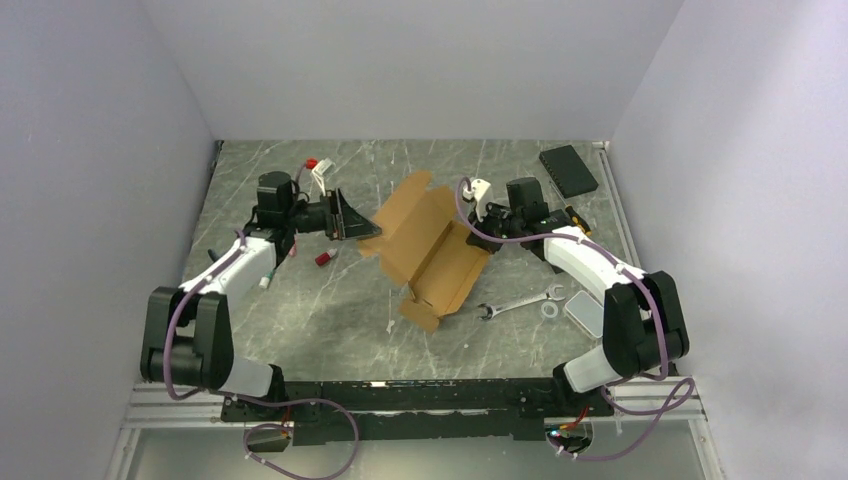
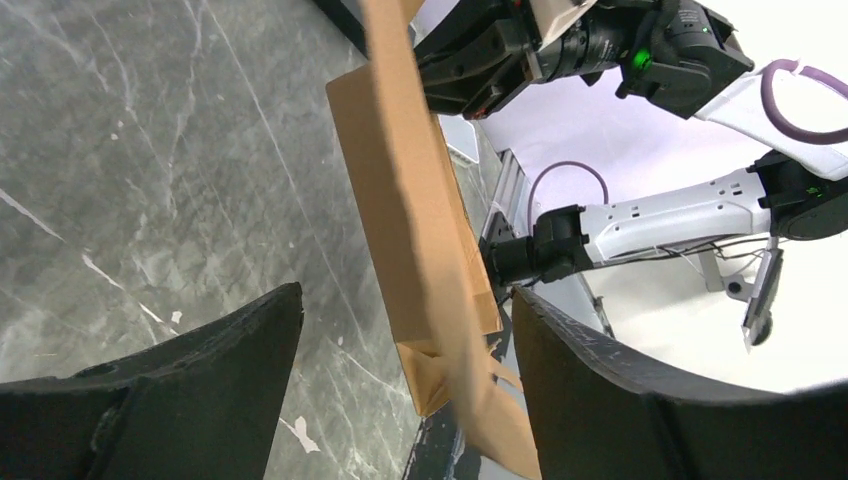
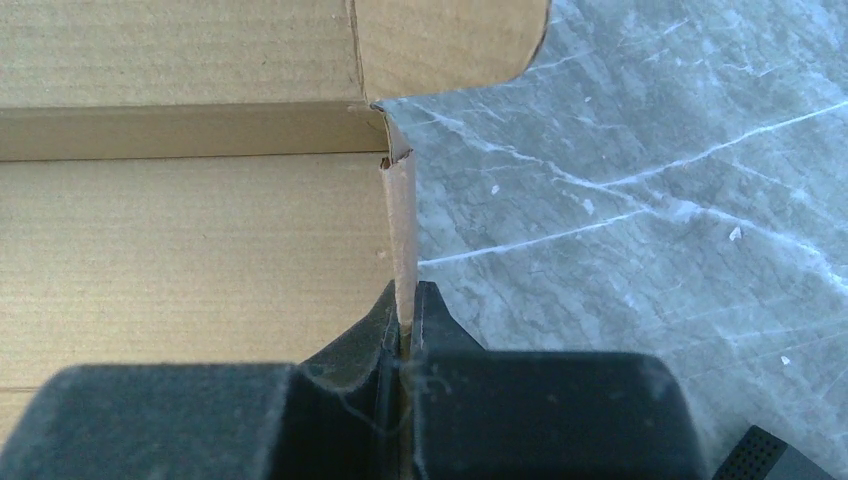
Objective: Fold the paper box
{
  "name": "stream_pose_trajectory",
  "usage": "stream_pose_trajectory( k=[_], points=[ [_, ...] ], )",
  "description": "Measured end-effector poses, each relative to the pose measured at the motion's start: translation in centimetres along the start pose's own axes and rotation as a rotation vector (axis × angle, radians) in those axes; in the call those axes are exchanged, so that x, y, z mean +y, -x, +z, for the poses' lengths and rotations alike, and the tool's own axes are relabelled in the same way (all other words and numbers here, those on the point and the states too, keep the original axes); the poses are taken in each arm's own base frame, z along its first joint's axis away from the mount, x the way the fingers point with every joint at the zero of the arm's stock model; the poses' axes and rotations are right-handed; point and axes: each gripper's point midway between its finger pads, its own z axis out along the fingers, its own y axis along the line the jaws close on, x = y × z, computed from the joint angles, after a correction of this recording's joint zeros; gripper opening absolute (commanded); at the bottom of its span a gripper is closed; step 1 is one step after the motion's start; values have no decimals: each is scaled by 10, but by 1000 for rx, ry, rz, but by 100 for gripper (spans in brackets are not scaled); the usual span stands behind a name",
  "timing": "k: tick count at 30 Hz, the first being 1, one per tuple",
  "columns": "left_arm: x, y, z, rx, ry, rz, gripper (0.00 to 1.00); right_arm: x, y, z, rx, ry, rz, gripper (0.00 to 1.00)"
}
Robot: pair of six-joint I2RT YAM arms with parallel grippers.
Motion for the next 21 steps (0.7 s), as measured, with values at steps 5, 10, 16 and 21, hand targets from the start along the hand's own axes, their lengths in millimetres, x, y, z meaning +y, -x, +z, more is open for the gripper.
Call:
stream_pose_trajectory(
  k=[5, 10, 16, 21],
  points=[
    [11, -7, 17, 63, -15, -72, 47, 0, 0, 0, -3, 0, -2, 0],
    [5, -3, 27, 93, -36, -59, 16, -2, -8, 7, 24, 0, 10, 0],
    [6, -6, 35, 139, -9, -40, 0, -4, -30, 24, 93, -5, 28, 3],
    [22, -19, 46, 200, 73, -38, 0, -4, -51, 39, 171, -28, 32, 14]
  ],
)
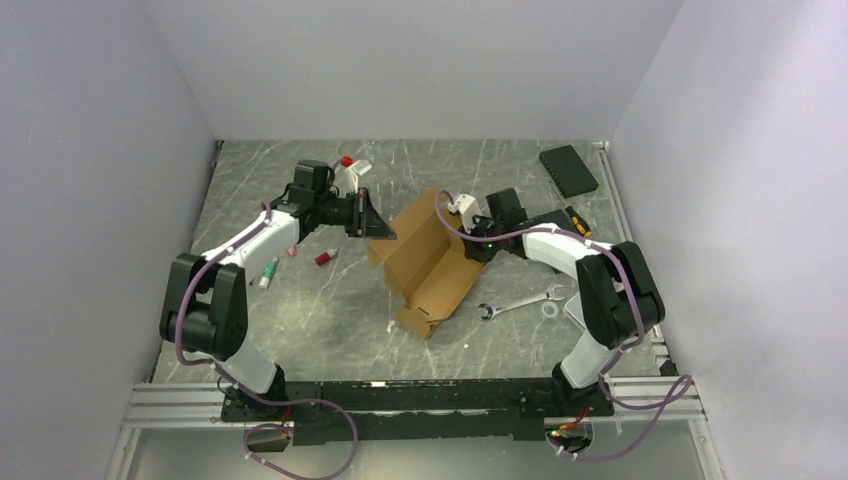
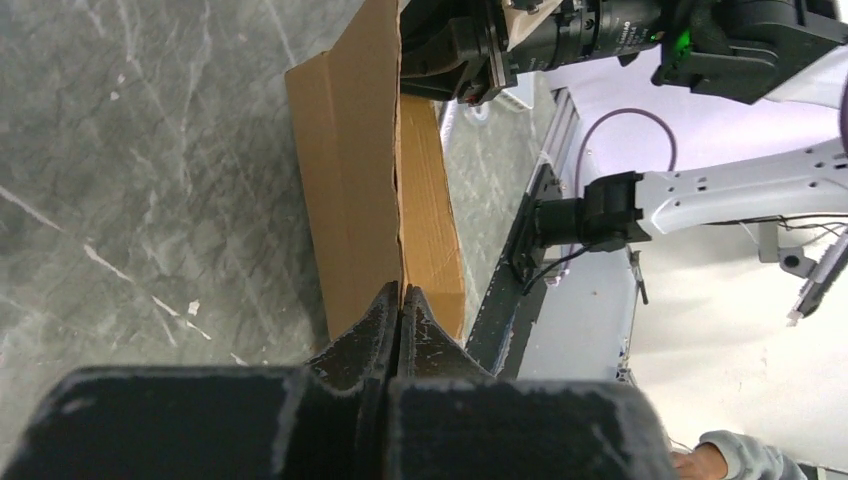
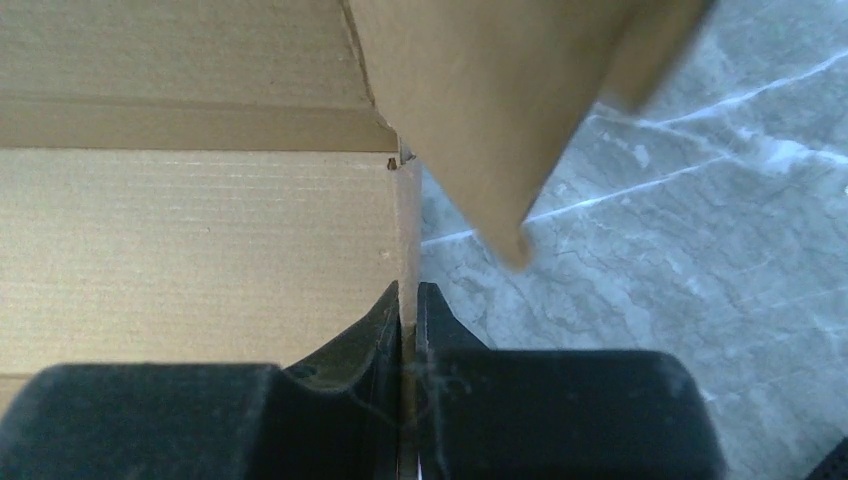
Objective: Fold the paper box
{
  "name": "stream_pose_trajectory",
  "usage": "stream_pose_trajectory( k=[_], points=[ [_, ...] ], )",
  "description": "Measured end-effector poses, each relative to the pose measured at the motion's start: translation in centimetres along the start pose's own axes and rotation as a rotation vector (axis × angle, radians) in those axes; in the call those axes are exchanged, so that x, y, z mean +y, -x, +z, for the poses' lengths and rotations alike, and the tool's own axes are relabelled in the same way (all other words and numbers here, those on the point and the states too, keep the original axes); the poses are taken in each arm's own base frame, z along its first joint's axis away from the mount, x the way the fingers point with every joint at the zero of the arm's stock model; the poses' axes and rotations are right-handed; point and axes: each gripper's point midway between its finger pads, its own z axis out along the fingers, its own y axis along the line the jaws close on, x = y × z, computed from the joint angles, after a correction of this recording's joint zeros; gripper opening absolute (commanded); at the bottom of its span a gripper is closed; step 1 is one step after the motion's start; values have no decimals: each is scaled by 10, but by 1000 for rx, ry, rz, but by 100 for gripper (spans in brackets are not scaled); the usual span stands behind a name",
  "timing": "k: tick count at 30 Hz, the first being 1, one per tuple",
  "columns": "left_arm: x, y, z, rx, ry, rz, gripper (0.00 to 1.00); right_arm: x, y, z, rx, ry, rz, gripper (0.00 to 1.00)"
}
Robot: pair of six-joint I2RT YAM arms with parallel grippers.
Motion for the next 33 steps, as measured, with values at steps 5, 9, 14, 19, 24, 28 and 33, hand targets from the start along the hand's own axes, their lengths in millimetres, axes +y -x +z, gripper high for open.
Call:
stream_pose_trajectory(
  k=[5, 9, 14, 19, 24, 28, 33],
  points=[
    [11, -11, 6, 39, 61, 15, 0, 3, -13, 12, 53, -6, -3, 27],
    [14, -14, 8, 50, 79, 28, 0, -1, -14, 13, 66, -37, -10, 36],
    [15, -15, 9, 52, 85, 36, 0, -5, -12, 12, 64, -50, -17, 53],
    [13, -16, 10, 55, 91, 46, 0, 2, -1, -2, 22, 3, -22, 64],
    [8, -16, 8, 52, 87, 61, 0, -1, 23, -40, -89, 49, -53, 64],
    [5, -15, 7, 47, 83, 70, 0, -8, 24, -75, -140, 78, -172, 60],
    [2, -15, 7, 47, 79, 75, 0, 18, -22, -96, -153, 154, -530, 34]
  ],
)
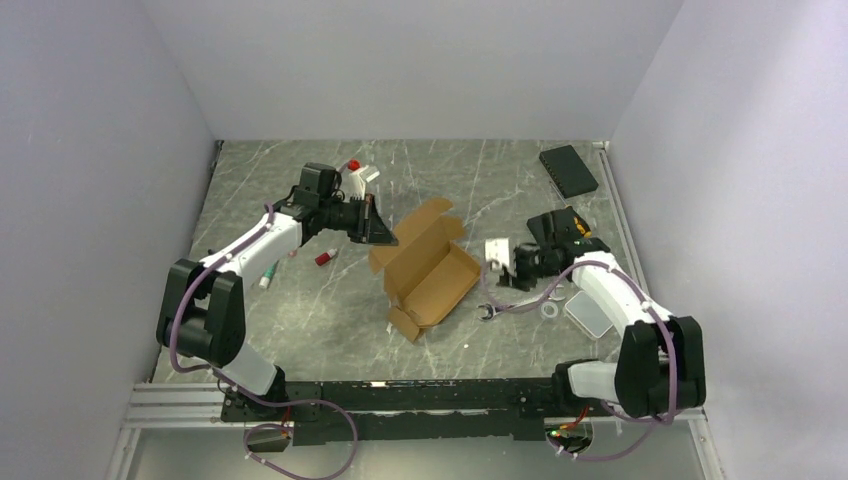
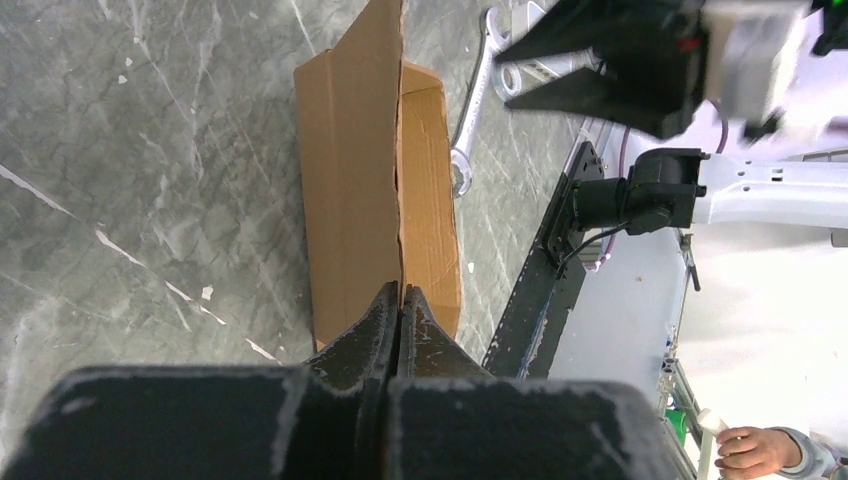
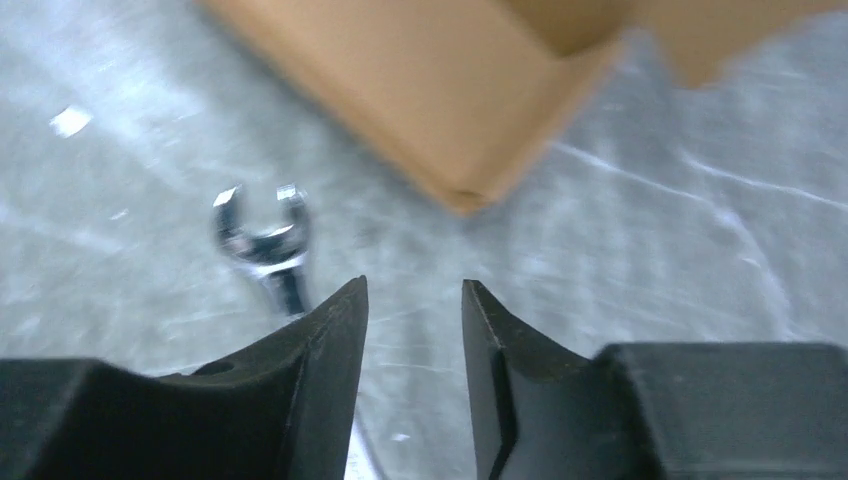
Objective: Fold the paper box
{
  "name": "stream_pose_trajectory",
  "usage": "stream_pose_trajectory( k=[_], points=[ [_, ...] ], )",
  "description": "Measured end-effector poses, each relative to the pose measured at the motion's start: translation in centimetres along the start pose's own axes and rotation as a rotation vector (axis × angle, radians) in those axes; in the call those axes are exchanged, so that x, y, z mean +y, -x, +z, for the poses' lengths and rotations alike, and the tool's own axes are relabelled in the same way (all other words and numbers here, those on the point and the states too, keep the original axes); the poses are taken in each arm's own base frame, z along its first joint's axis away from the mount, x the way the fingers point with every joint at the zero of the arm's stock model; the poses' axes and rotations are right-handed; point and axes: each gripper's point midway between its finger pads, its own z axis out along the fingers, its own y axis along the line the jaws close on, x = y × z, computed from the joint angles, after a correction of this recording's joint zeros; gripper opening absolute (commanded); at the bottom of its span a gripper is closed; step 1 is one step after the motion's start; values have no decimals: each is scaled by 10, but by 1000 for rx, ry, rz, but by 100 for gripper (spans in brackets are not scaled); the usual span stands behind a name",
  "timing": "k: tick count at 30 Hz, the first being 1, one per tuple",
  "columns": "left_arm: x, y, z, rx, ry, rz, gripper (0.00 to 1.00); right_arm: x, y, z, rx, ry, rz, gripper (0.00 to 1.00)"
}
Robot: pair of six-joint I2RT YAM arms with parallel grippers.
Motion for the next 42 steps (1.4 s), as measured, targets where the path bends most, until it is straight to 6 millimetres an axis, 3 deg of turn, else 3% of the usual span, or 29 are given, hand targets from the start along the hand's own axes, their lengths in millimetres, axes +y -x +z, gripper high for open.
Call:
stream_pose_trajectory(
  k=[3, 5, 9, 14, 21, 28, 37, 42],
  points=[
    [-1, 0, 1, 2, -2, 1, 0, 44, -23, 8, 24, 162, -125, 16],
    [-1, -1, 1, 3, -4, 1, 0, 58, -34, 19, 39, 254, -171, 6],
    [-4, -2, 2, 9, -14, 3, 0, 71, -48, 41, 98, 357, -238, 4],
    [-11, -6, 4, 26, -46, 6, 0, 62, -41, 63, 151, 334, -324, 1],
    [-19, -24, 20, 103, -113, -8, 0, 28, -37, 84, 232, 189, -327, 2],
    [-23, -43, 33, 178, -153, -27, 0, 20, -30, 99, 258, 134, -338, 4],
    [-20, -40, 31, 170, -149, -39, 0, 21, -30, 97, 258, 136, -305, 17],
    [-8, -19, 19, 95, -122, -64, 0, 22, -29, 75, 222, 149, -251, 32]
  ],
)
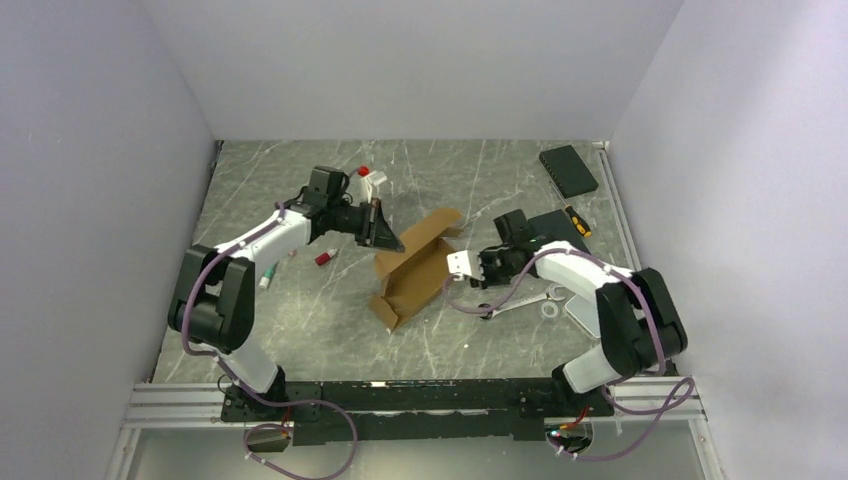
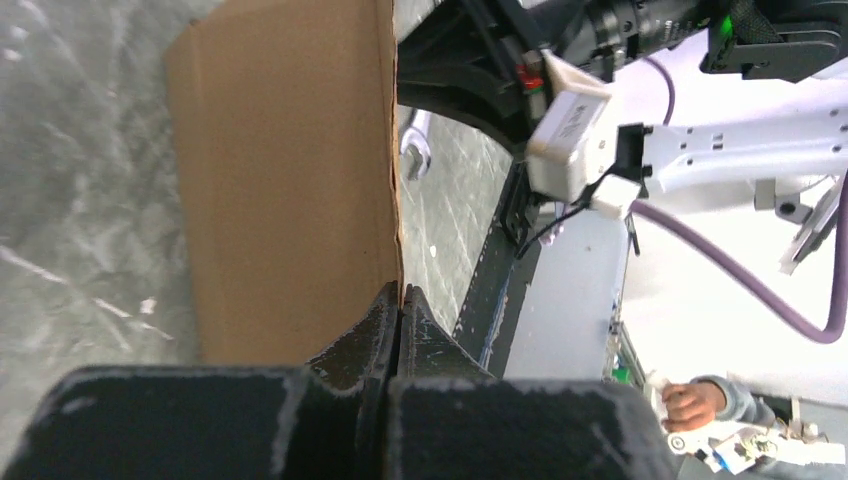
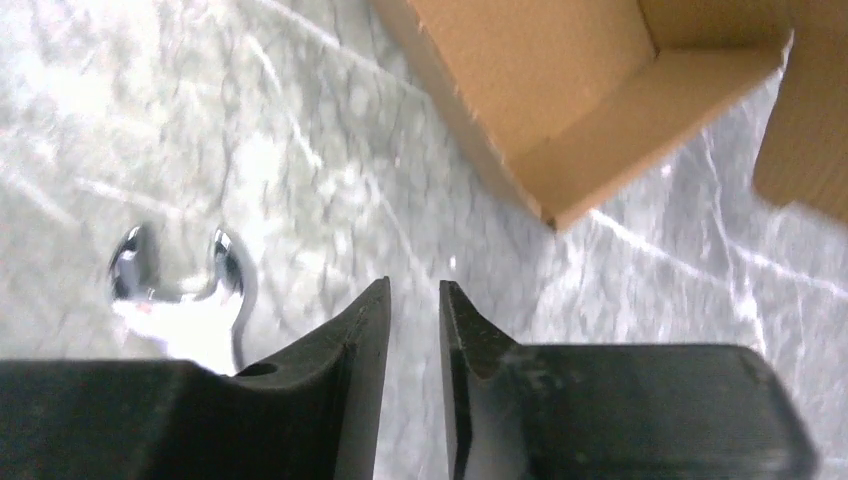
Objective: Fold the paper box
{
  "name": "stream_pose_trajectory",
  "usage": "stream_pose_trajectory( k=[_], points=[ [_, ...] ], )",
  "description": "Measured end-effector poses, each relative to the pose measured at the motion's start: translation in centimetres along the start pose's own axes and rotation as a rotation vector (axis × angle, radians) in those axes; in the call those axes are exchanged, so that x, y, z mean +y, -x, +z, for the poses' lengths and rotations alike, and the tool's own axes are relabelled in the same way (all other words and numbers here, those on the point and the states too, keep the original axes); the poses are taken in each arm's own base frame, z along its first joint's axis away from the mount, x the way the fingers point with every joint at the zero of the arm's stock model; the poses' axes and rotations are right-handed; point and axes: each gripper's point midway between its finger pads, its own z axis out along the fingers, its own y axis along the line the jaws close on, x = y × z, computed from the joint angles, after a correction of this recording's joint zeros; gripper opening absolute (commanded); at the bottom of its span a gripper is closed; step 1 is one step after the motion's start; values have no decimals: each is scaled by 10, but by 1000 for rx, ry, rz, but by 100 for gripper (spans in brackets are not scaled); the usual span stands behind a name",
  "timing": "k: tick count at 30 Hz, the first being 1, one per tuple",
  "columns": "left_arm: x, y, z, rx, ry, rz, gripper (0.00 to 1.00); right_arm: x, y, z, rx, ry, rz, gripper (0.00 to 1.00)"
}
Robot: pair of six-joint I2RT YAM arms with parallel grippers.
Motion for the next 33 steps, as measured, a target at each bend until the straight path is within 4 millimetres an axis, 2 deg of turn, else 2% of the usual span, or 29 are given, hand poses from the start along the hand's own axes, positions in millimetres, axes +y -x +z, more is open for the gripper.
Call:
stream_pose_trajectory(
  k=[4, 8, 11, 15, 19, 25, 27, 30, 33],
  points=[
    [4, 16, -15, -64, 17, -2, 0, 1, -3, -32, -70, -8, 59, 46],
    [0, 20, -16, -83, 12, 8, 0, -9, 1, -56, -152, -53, 164, 62],
    [-1, 19, -15, -88, 2, -6, 0, -20, 16, -62, -239, -89, 325, 65],
    [-3, 19, -14, -92, -11, -22, 0, -46, 34, -59, -325, -131, 561, 65],
    [-5, 22, -14, -101, -21, -28, 0, -63, 35, -42, -305, -173, 713, 59],
    [-7, 25, -16, -115, -40, -43, 0, -70, 24, -14, -219, -226, 823, 37],
    [-7, 27, -16, -120, -41, -44, 0, -72, 21, -8, -192, -249, 834, 25],
    [-8, 29, -17, -127, -45, -39, 0, -74, 15, -2, -153, -277, 848, 0],
    [-8, 30, -17, -131, -49, -42, 0, -76, 10, 2, -126, -307, 859, 0]
  ],
)
